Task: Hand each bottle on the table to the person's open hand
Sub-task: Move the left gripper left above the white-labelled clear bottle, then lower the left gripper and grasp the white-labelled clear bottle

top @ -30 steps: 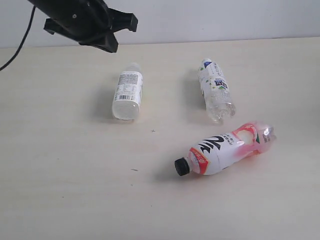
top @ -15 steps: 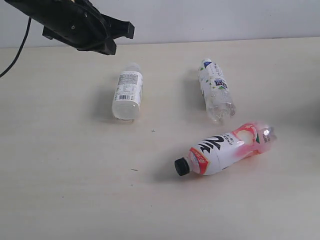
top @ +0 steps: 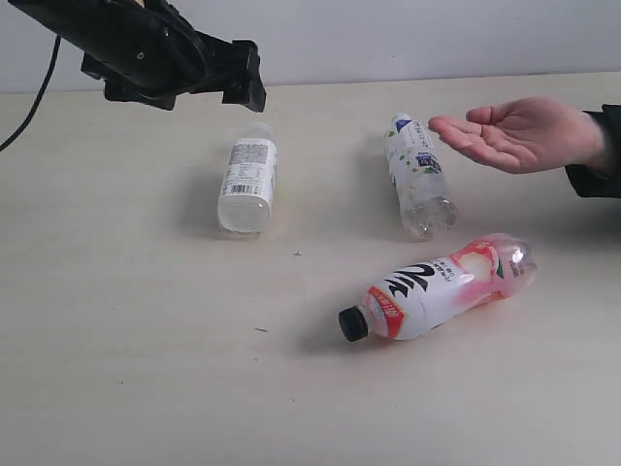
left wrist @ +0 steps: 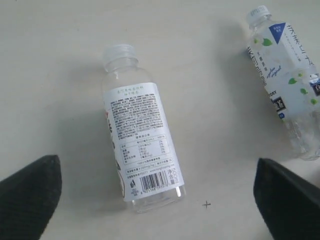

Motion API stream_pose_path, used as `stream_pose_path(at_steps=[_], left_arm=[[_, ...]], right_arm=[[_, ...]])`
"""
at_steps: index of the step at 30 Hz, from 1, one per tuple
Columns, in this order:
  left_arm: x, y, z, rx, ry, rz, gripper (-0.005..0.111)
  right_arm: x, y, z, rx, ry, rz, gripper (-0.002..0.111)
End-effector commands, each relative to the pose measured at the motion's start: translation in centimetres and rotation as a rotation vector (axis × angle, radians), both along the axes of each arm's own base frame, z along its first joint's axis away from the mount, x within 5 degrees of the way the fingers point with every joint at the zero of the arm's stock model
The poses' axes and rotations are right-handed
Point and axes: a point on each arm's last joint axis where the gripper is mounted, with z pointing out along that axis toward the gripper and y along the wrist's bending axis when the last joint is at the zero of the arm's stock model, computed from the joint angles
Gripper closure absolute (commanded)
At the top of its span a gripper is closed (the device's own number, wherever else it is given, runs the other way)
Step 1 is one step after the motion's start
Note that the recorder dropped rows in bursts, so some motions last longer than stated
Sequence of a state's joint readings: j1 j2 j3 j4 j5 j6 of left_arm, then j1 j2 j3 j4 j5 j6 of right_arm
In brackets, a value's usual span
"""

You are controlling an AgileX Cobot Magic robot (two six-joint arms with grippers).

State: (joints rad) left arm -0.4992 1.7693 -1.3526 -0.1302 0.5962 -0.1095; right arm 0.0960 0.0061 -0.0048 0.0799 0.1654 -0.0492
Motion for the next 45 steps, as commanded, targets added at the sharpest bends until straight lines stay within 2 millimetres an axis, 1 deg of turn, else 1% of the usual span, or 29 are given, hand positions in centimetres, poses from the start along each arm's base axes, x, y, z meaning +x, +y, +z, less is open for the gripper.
stream_pose_path(at_steps=[1, 9, 14, 17, 19, 22, 28, 33, 34, 36, 39, 41, 43, 45], left_arm=[[-0.1, 0.2, 0.3, 0.007, -0.012, -0.004, 0.003], [-0.1, 0.2, 0.3, 0.005, -0.011, 0.002, 0.003], [0.2, 0.1, 0.5, -0.023, -0.048, 0.018, 0.003], [0.7, -0.2, 0.6, -0.05, -0.072, 0.038, 0.003], [1.2, -0.5, 0.1, -0.052, -0.064, 0.045, 0.003], [2.1, -0.9, -1.4, -0.048, -0.062, 0.049, 0.003], [3.6, -1.6, -5.8, -0.04, -0.017, 0.08, 0.003], [4.3, -2.1, -9.3, -0.015, 0.024, 0.085, 0.003], [4.4, -2.2, -10.4, -0.006, 0.035, 0.084, 0.003], [4.6, -2.2, -11.3, 0.002, 0.033, 0.08, 0.003], [4.7, -2.2, -11.7, 0.005, 0.031, 0.078, 0.004], [4.8, -2.2, -12.0, 0.018, 0.031, 0.07, 0.015], [4.7, -2.2, -12.7, 0.034, 0.045, 0.065, 0.046], [4.7, -2.2, -13.0, 0.04, 0.056, 0.064, 0.061]], right_arm=[[0.0, 0.0, -0.1, 0.001, -0.009, -0.004, 0.108], [0.0, 0.0, -0.1, 0.001, -0.009, -0.004, 0.108], [0.0, 0.0, -0.1, 0.001, -0.009, -0.004, 0.108], [0.0, 0.0, -0.1, 0.001, -0.009, -0.004, 0.108], [0.0, 0.0, -0.1, 0.001, -0.009, -0.004, 0.108], [0.0, 0.0, -0.1, 0.001, -0.009, -0.004, 0.108], [0.0, 0.0, -0.1, 0.001, -0.009, -0.004, 0.108], [0.0, 0.0, -0.1, 0.001, -0.009, -0.004, 0.108], [0.0, 0.0, -0.1, 0.001, -0.009, -0.004, 0.108], [0.0, 0.0, -0.1, 0.001, -0.009, -0.004, 0.108], [0.0, 0.0, -0.1, 0.001, -0.009, -0.004, 0.108], [0.0, 0.0, -0.1, 0.001, -0.009, -0.004, 0.108], [0.0, 0.0, 0.0, 0.001, -0.011, -0.004, 0.108], [0.0, 0.0, 0.0, 0.001, -0.011, -0.004, 0.108]])
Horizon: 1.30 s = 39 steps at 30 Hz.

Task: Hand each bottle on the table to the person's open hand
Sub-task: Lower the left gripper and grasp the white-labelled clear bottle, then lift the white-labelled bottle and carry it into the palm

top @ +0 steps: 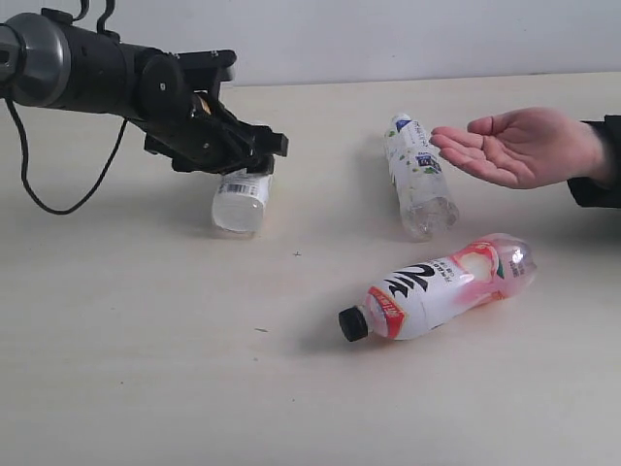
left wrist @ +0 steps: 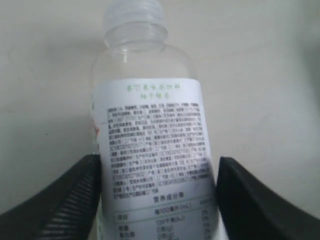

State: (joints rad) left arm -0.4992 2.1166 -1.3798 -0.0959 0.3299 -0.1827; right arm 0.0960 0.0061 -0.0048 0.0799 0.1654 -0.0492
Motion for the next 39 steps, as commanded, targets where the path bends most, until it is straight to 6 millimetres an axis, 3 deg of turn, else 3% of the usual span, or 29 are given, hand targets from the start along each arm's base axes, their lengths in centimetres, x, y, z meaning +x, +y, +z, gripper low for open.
stream_pose_path(at_steps=[1, 3, 5, 6, 16, 30, 39], left_arm=[[0.0, -0.1, -0.6, 0.012, 0.012, -0.004, 0.064], [-0.1, 0.0, -0.7, 0.018, 0.026, -0.004, 0.07], [-0.1, 0.0, -0.5, 0.019, 0.03, -0.004, 0.087], [-0.2, 0.0, -0.2, 0.018, 0.028, -0.005, 0.106], [-0.5, 0.2, 2.7, -0.001, -0.014, -0.012, 0.107], [-1.3, 0.5, 5.2, -0.013, -0.003, -0.01, 0.107], [-2.6, 0.2, 8.6, -0.107, -0.007, -0.029, 0.107]], right_arm=[[0.0, 0.0, 0.0, 0.001, -0.011, -0.004, 0.108], [0.0, 0.0, 0.0, 0.001, -0.011, -0.004, 0.108], [0.0, 0.0, 0.0, 0.001, -0.011, -0.004, 0.108], [0.0, 0.0, 0.0, 0.001, -0.011, -0.004, 0.108], [0.0, 0.0, 0.0, 0.001, -0.011, -0.004, 0.108], [0.0, 0.0, 0.0, 0.001, -0.011, -0.004, 0.108], [0.0, 0.0, 0.0, 0.001, -0.011, -0.004, 0.108]])
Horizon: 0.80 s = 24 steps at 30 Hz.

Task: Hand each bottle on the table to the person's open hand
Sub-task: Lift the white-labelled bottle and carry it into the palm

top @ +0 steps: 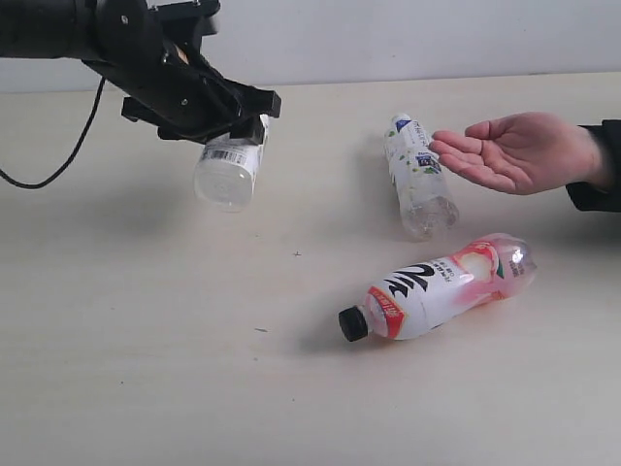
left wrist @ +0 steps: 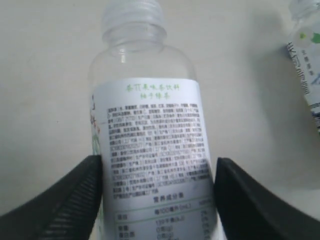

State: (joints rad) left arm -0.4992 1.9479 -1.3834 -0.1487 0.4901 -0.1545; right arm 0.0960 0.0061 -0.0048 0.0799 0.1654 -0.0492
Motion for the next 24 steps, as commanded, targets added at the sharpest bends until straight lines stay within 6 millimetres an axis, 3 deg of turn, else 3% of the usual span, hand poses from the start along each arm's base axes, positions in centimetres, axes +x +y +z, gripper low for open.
stream_pose_path(at_steps=[1, 4, 14, 24], left_arm=[[-1.0, -0.7, 2.4, -0.087, -0.011, -0.021, 0.107], [-2.0, -2.0, 3.6, -0.145, -0.016, -0.058, 0.107], [-7.0, -8.7, 7.1, -0.369, -0.087, -0.146, 0.107], [-9.9, -13.6, 10.4, -0.49, -0.137, -0.233, 0.107]], right_arm=[[0.0, 0.0, 0.0, 0.001, -0.011, -0.004, 0.108], [0.0, 0.0, 0.0, 0.001, -0.011, -0.004, 0.108], [0.0, 0.0, 0.0, 0.001, -0.011, -0.004, 0.108], [0.0, 0.0, 0.0, 0.001, -0.011, -0.004, 0.108]])
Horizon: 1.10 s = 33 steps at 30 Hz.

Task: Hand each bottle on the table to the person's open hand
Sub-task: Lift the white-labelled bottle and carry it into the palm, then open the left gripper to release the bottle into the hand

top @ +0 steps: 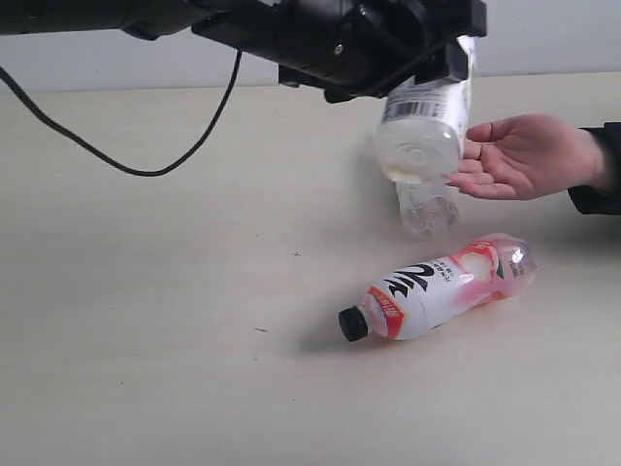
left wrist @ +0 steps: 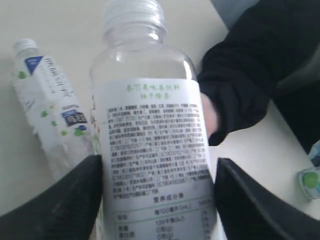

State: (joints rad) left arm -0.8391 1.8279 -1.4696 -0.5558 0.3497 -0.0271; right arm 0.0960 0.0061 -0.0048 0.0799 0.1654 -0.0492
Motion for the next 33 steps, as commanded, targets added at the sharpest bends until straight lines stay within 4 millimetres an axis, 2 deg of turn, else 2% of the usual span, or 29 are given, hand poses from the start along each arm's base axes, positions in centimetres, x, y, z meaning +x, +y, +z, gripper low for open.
stream_pose_path(at_steps=[1, 5, 11, 13, 20, 24, 28, 33], left_arm=[[-0.7, -1.6, 1.5, -0.066, -0.023, -0.01, 0.107], [-0.9, -2.8, 2.0, -0.088, -0.028, -0.025, 0.107], [-0.4, -4.7, 1.4, -0.134, -0.006, 0.0, 0.107], [0.1, -5.3, 0.6, -0.153, 0.007, 0.019, 0.107], [2.0, -7.6, -4.6, -0.155, 0.099, 0.079, 0.107], [2.5, -8.4, -6.3, -0.137, 0.118, 0.078, 0.104], [2.6, -8.7, -7.0, -0.118, 0.133, 0.063, 0.093], [2.6, -8.7, -7.1, -0.116, 0.136, 0.062, 0.061]], right_arm=[[0.0, 0.0, 0.0, 0.001, -0.011, -0.004, 0.108], [0.0, 0.0, 0.0, 0.001, -0.011, -0.004, 0.108], [0.0, 0.0, 0.0, 0.001, -0.011, -0.004, 0.108], [0.0, 0.0, 0.0, 0.001, -0.011, -0.004, 0.108], [0.0, 0.0, 0.0, 0.001, -0.011, -0.004, 0.108], [0.0, 0.0, 0.0, 0.001, -0.011, -0.004, 0.108], [0.0, 0.0, 0.0, 0.001, -0.011, -0.004, 0.108], [0.0, 0.0, 0.0, 0.001, -0.011, -0.004, 0.108]])
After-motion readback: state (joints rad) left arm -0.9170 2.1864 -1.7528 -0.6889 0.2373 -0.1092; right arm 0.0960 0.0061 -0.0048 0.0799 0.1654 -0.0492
